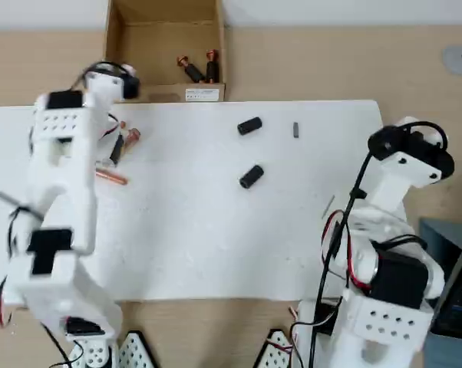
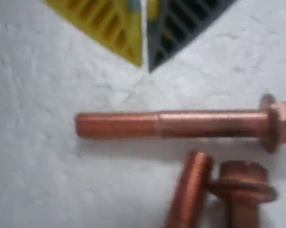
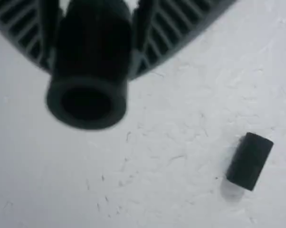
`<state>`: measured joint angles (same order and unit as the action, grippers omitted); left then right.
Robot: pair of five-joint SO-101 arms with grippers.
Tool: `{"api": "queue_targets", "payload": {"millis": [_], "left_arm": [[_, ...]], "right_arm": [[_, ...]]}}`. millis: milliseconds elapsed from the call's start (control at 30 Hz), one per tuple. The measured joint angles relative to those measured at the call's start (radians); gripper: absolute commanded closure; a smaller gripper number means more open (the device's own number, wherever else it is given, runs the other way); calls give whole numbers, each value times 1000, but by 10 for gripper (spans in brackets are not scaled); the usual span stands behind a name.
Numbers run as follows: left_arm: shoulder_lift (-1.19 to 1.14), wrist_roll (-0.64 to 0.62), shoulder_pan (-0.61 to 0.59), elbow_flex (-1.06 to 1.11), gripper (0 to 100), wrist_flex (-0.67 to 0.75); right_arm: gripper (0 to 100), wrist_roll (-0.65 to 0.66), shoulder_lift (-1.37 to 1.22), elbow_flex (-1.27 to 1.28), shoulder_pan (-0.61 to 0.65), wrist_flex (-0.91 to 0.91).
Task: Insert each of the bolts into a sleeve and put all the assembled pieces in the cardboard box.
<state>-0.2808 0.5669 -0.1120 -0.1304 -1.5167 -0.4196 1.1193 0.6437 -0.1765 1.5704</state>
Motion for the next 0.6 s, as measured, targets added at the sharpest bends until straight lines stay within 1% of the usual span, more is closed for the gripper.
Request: {"api": "queue_targets", "payload": {"millis": [100,200,333,467,600], "left_arm": [[-138,28,14,-169,997,-106],[-239,31,14,-342,997,-158],[-324,34,14,-506,997,-172],[-368,69,18,-601,997,-173],[-420,117,41,-626,979,-173]], "right_arm": [[989,0,23,5,0,0],[989,0,48,35,0,0],[989,0,91,91,0,0],[989,0,150,132,0,0],[989,0,192,157,0,0]]}}
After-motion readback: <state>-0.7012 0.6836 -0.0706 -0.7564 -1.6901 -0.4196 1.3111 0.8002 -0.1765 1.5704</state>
